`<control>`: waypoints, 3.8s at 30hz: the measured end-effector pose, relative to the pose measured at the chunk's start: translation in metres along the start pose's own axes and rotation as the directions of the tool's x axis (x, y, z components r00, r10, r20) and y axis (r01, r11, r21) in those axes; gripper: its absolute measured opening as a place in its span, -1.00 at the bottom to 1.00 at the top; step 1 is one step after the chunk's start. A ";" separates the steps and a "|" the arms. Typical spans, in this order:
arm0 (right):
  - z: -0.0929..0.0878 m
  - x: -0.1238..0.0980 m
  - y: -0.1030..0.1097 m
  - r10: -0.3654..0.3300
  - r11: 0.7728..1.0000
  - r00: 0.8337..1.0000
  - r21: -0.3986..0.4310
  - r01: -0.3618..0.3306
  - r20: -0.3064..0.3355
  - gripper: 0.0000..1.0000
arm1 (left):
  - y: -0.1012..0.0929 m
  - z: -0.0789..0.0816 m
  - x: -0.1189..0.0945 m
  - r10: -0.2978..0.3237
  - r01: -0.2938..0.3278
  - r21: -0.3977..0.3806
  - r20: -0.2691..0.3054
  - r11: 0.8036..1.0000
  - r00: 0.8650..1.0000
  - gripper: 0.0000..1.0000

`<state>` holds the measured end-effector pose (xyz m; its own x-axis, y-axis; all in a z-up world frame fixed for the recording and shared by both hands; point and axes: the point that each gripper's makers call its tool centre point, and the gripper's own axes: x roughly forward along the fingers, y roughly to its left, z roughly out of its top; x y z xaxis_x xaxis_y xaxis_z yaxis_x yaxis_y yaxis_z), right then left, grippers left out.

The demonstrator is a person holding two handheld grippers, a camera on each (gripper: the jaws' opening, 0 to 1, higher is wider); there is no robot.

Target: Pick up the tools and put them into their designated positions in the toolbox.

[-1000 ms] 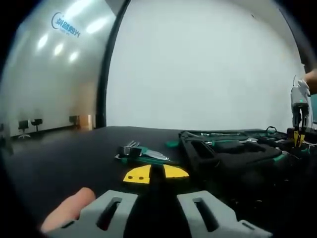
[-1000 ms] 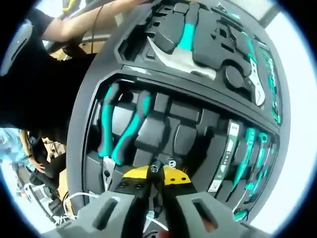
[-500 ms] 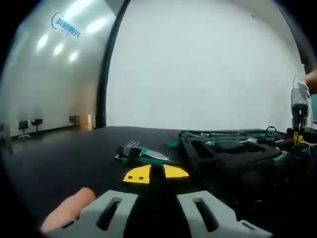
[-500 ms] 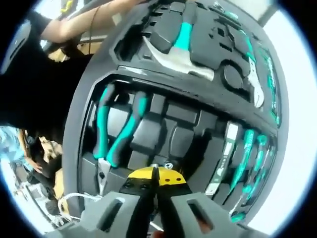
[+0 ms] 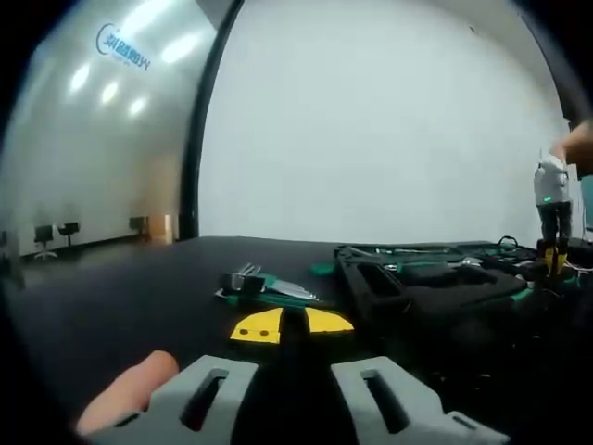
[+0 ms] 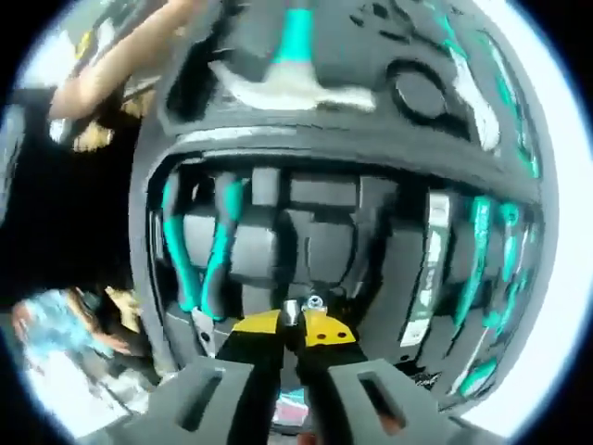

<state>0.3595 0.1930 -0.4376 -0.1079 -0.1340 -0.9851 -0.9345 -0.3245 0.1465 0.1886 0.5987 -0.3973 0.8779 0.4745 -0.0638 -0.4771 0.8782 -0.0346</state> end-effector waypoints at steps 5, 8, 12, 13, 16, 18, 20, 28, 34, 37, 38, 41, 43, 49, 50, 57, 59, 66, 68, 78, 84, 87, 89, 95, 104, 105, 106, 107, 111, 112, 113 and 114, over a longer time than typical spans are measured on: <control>0.000 -0.004 -0.003 0.031 0.998 0.998 -0.047 -0.028 0.063 -0.92 | 0.000 0.000 -0.001 -0.001 0.001 0.002 -0.001 1.000 1.000 -0.81; 0.007 -0.017 -0.006 -0.001 0.998 0.988 -0.060 0.010 0.153 -0.92 | 0.000 0.000 -0.002 0.001 -0.001 0.005 -0.002 1.000 1.000 -0.81; 0.006 -0.041 0.003 -0.044 0.995 0.966 -0.077 0.066 0.254 -0.92 | 0.000 0.000 -0.001 0.002 -0.002 0.003 -0.003 1.000 1.000 -0.81; 0.003 -0.045 0.006 -0.056 0.994 0.958 -0.071 0.079 0.282 -0.92 | 0.000 0.000 -0.001 0.001 -0.001 0.002 -0.004 1.000 1.000 -0.81; -0.018 -0.047 0.016 -0.100 0.990 0.942 -0.066 0.128 0.321 -0.91 | 0.000 0.000 0.000 0.002 -0.002 0.001 -0.006 1.000 1.000 -0.81; -0.037 -0.034 0.027 -0.095 0.990 0.945 -0.068 0.122 0.314 -0.91 | 0.000 0.000 0.000 0.003 -0.003 0.001 -0.006 1.000 1.000 -0.81; -0.059 -0.020 0.021 -0.167 0.974 0.945 -0.105 0.203 0.281 -0.91 | 0.001 0.001 0.000 0.005 -0.005 0.002 -0.007 1.000 1.000 -0.81; -0.071 -0.020 0.028 -0.236 0.928 0.933 -0.223 0.300 0.271 -0.77 | 0.000 0.001 -0.002 0.010 -0.010 -0.004 -0.006 1.000 1.000 -0.81; -0.047 -0.032 0.029 -0.271 0.918 0.924 -0.217 0.333 0.271 -0.74 | 0.001 0.001 -0.002 0.012 -0.012 -0.002 -0.001 1.000 1.000 -0.81; -0.046 -0.019 0.032 -0.257 0.933 0.939 -0.195 0.303 0.229 -0.75 | 0.001 0.001 -0.002 0.010 -0.010 -0.002 -0.001 1.000 1.000 -0.81; -0.051 -0.016 0.031 -0.263 0.928 0.943 -0.212 0.305 0.205 -0.82 | 0.000 0.001 -0.003 0.009 -0.009 -0.002 -0.001 1.000 1.000 -0.81; -0.051 -0.014 0.032 -0.267 0.933 0.939 -0.188 0.308 0.214 -0.90 | 0.000 0.000 -0.003 0.006 -0.006 -0.001 -0.003 1.000 1.000 -0.81; -0.045 -0.021 0.032 -0.277 0.927 0.921 -0.174 0.331 0.276 -0.91 | 0.000 0.000 -0.002 0.006 -0.006 0.001 -0.003 1.000 1.000 -0.81; -0.027 -0.036 0.046 -0.288 0.930 0.824 -0.061 0.362 0.488 -0.91 | 0.002 0.000 -0.001 0.008 -0.008 -0.001 -0.008 1.000 1.000 -0.81; -0.020 -0.041 0.044 -0.302 0.932 0.760 0.011 0.362 0.576 -0.91 | 0.001 0.000 -0.001 0.008 -0.008 0.000 -0.008 1.000 1.000 -0.81; -0.044 -0.027 0.028 -0.387 0.920 0.609 0.244 0.307 0.693 -0.89 | 0.003 -0.001 0.002 0.009 -0.009 -0.003 -0.012 1.000 1.000 -0.81; -0.050 -0.025 0.029 -0.390 0.920 0.615 0.258 0.295 0.686 -0.84 | 0.003 -0.001 0.001 0.008 -0.008 -0.004 -0.012 1.000 1.000 -0.81; -0.051 -0.030 0.030 -0.378 0.923 0.673 0.207 0.323 0.636 -0.75 | 0.000 0.000 -0.003 0.009 -0.009 -0.006 -0.012 1.000 1.000 -0.81; -0.054 -0.019 0.034 -0.321 0.947 0.776 0.191 0.258 0.543 -0.73 | 0.000 0.000 -0.003 0.010 -0.010 -0.006 -0.012 1.000 1.000 -0.82; -0.031 -0.028 0.027 -0.286 0.954 0.854 0.211 0.212 0.434 -0.90 | 0.000 0.000 -0.002 0.010 -0.010 -0.005 -0.010 1.000 1.000 -0.82; -0.029 -0.077 0.025 -0.517 0.788 0.529 0.616 -0.012 0.673 -0.90 | 0.004 -0.001 0.003 0.008 -0.008 -0.007 -0.013 1.000 1.000 -0.82; -0.053 -0.091 0.031 -0.732 0.572 0.329 0.801 -0.177 0.596 -0.90 | 0.004 -0.001 0.003 0.009 -0.010 -0.009 -0.016 1.000 1.000 -0.81; -0.067 -0.078 0.051 -0.815 0.486 0.304 0.868 -0.103 0.493 -0.90 | 0.003 -0.001 0.002 0.013 -0.013 -0.009 -0.017 1.000 1.000 -0.81; -0.065 -0.065 0.050 -0.926 0.365 0.063 0.924 -0.116 0.373 -0.89 | 0.001 -0.002 -0.002 0.013 -0.014 -0.021 -0.026 1.000 1.000 -0.81; -0.060 -0.032 0.035 -0.977 0.215 -0.002 0.973 -0.081 0.215 -0.89 | -0.003 -0.001 -0.006 0.015 -0.016 -0.025 -0.027 1.000 1.000 -0.82; -0.060 -0.035 0.035 -0.978 0.207 -0.028 0.975 -0.076 0.205 -0.89 | -0.002 -0.001 -0.006 0.016 -0.017 -0.024 -0.026 1.000 1.000 -0.82; -0.065 -0.035 0.040 -0.983 0.185 -0.020 0.980 -0.066 0.184 -0.89 | -0.002 -0.001 -0.006 0.016 -0.017 -0.024 -0.027 1.000 1.000 -0.82; -0.065 -0.035 0.043 -0.981 0.196 -0.016 0.977 -0.080 0.196 -0.89 | -0.002 -0.001 -0.005 0.017 -0.017 -0.023 -0.026 1.000 1.000 -0.82; -0.062 -0.033 0.040 -0.974 0.221 0.044 0.974 -0.055 0.224 -0.84 | -0.001 -0.001 -0.003 0.017 -0.018 -0.023 -0.026 1.000 1.000 -0.82; -0.060 -0.034 0.042 -0.970 0.237 0.052 0.971 -0.042 0.239 -0.71 | -0.001 -0.001 -0.003 0.018 -0.019 -0.023 -0.025 1.000 1.000 -0.82; -0.061 -0.035 0.044 -0.968 0.243 0.061 0.969 -0.043 0.245 -0.61 | 0.000 -0.001 -0.003 0.019 -0.020 -0.022 -0.025 1.000 1.000 -0.82; -0.064 -0.032 0.043 -0.963 0.252 0.079 0.965 -0.076 0.257 -0.55 | 0.000 -0.001 -0.003 0.020 -0.021 -0.022 -0.024 1.000 1.000 -0.82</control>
<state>0.3442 0.1232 -0.3935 0.8041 0.5430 -0.2418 -0.5544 0.8319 0.0243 0.1862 0.5970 -0.3979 0.8670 0.4904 -0.0884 -0.4958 0.8667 -0.0548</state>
